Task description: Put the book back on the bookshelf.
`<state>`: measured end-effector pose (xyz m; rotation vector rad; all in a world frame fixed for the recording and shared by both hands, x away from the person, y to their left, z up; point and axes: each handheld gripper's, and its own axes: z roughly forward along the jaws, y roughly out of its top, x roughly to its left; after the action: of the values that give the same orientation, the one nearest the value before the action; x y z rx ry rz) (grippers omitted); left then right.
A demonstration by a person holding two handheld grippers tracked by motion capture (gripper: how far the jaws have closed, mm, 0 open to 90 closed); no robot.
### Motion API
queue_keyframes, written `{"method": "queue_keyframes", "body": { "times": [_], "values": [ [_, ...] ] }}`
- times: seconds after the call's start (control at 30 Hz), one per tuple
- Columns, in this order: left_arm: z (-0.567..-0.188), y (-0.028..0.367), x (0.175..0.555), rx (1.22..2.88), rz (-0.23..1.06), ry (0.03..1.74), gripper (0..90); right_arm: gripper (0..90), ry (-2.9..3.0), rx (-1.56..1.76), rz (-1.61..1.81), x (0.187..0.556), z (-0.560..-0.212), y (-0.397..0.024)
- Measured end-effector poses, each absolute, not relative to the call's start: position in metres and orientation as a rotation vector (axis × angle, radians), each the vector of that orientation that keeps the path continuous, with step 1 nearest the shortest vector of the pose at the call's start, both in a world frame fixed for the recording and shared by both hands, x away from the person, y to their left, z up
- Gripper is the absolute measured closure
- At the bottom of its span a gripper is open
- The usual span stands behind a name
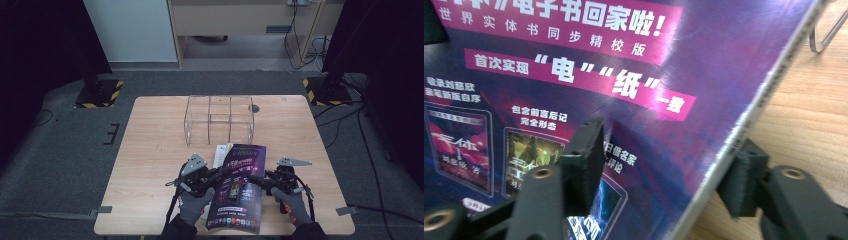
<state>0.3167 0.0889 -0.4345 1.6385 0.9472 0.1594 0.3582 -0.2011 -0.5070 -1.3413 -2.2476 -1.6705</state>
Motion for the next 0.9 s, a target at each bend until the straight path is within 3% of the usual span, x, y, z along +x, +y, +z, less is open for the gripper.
{"method": "queue_keyframes", "body": {
  "times": [0.3,0.9],
  "values": [
    [-0.437,0.095,0.318,1.641,0.186,0.976,82.7,70.5,-2.207,-1.36,-1.68,0.355,-0.497,-0.201],
    [-0.452,0.122,0.325,1.672,0.228,1.073,81.3,79.4,-2.188,-1.314,-1.686,0.348,-0.48,-0.194]
  ]
}}
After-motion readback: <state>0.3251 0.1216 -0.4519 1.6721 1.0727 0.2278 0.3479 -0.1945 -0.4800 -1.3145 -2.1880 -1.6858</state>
